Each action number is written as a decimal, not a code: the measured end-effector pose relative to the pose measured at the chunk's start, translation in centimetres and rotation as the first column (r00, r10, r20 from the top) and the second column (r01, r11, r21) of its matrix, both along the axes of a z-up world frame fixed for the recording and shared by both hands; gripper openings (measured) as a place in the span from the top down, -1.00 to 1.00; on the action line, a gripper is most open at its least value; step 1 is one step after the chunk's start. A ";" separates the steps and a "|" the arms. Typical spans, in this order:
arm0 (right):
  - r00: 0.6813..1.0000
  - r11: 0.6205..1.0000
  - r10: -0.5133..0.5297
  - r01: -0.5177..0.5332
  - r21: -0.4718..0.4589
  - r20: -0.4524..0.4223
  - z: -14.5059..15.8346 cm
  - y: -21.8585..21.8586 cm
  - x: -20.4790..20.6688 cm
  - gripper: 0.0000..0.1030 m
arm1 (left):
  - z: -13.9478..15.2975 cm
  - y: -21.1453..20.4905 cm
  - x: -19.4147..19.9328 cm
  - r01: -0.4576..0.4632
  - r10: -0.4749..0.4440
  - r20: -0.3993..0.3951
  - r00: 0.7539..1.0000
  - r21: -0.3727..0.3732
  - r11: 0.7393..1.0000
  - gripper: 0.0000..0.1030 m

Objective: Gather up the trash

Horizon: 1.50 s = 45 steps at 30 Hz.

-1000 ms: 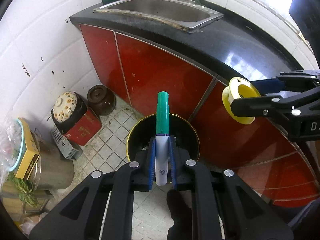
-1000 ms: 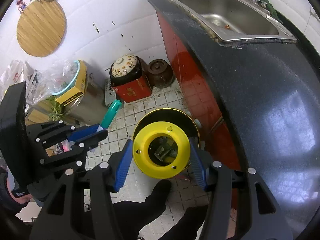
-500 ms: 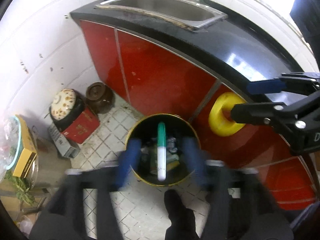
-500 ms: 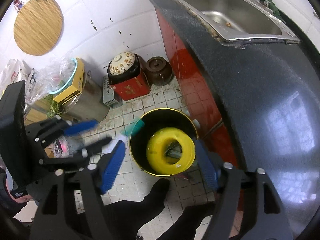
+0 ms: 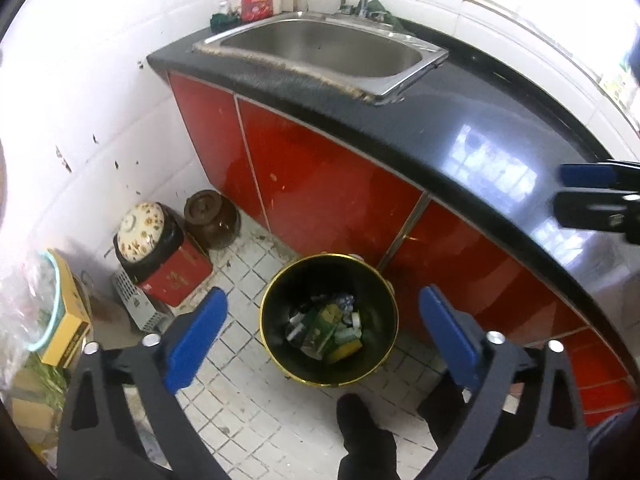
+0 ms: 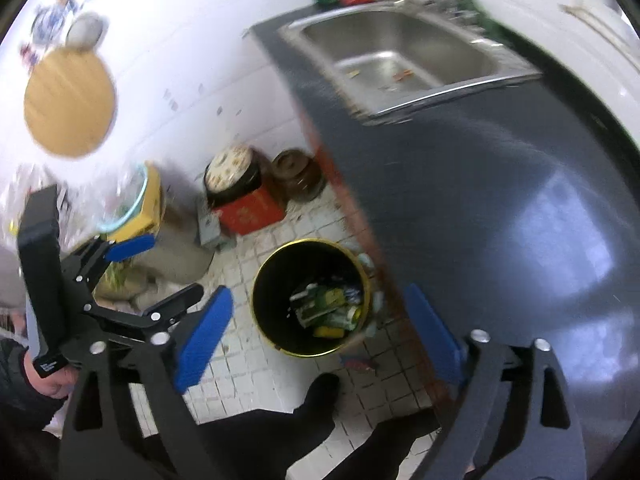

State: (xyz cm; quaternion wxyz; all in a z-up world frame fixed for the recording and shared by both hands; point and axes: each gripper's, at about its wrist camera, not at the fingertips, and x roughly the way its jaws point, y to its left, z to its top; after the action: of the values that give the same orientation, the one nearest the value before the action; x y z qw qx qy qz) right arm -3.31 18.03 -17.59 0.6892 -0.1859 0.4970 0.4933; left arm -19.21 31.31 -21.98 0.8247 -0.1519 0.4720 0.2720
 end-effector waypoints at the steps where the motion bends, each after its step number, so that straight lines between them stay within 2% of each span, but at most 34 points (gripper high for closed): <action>1: 0.999 0.999 -0.032 0.031 0.005 0.014 0.6 -1.2 0.7 -0.80 | 0.4 -0.2 0.6 0.004 -0.004 -0.004 1.000 0.002 1.000 -0.86; 5: 0.970 0.973 -0.229 0.226 0.045 0.079 4.0 -9.0 4.6 -0.85 | 2.7 -2.4 4.7 0.069 -0.069 0.019 0.997 0.008 0.998 -0.86; 8: 0.904 0.916 -0.401 0.396 0.062 0.149 6.2 -16.3 7.7 -0.86 | 5.4 -5.8 10.2 0.200 -0.202 0.048 0.978 0.044 0.979 -0.86; 9: 0.862 0.882 -0.469 0.466 0.061 0.194 7.1 -19.3 8.7 -0.86 | 6.0 -6.7 11.6 0.232 -0.235 0.054 0.970 0.056 0.971 -0.86; 12: 0.762 0.797 -0.596 0.599 0.073 0.254 9.0 -26.4 10.7 -0.86 | 8.5 -10.7 17.2 0.340 -0.349 0.084 0.933 0.107 0.934 -0.86; 13: 0.736 0.773 -0.625 0.629 0.077 0.261 9.1 -28.4 11.0 -0.86 | 9.1 -11.8 18.6 0.365 -0.376 0.097 0.922 0.111 0.924 -0.86; 15: 0.653 0.697 -0.701 0.713 0.080 0.288 9.9 -32.9 11.7 -0.86 | 10.3 -14.6 22.1 0.417 -0.428 0.131 0.894 0.100 0.903 -0.86; 18: 0.574 0.618 -0.766 0.782 0.084 0.291 10.4 -37.5 12.5 -0.86 | 11.3 -18.7 26.6 0.502 -0.504 0.139 0.853 0.051 0.864 -0.86; 21: 0.505 0.545 -0.817 0.834 0.089 0.279 10.4 -41.5 13.0 -0.86 | 11.8 -22.7 30.0 0.554 -0.556 0.121 0.823 0.046 0.831 -0.86; 24: 0.486 0.523 -0.832 0.848 0.087 0.267 10.0 -43.0 13.4 -0.86 | 11.8 -25.8 31.7 0.606 -0.607 0.110 0.787 0.041 0.794 -0.86; 29: 0.459 0.493 -0.851 0.865 0.090 0.254 9.9 -44.7 13.7 -0.86 | 10.9 -28.9 33.2 0.642 -0.642 0.081 0.762 0.033 0.766 -0.86; 33: 0.457 0.489 -0.855 0.868 0.087 0.245 9.6 -45.1 14.0 -0.86 | 10.6 -29.2 33.6 0.649 -0.650 0.070 0.757 0.028 0.760 -0.86; 45: 0.468 0.496 -0.854 0.864 0.085 0.227 9.6 -45.4 15.0 -0.86 | 10.7 -29.3 33.8 0.639 -0.639 0.074 0.766 0.016 0.769 -0.86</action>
State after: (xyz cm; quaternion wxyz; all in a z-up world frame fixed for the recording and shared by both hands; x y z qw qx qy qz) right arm 11.66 -27.41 -8.04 0.8937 0.0165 0.4462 0.0442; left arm 14.60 2.05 -11.28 0.8845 0.0034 0.4654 -0.0329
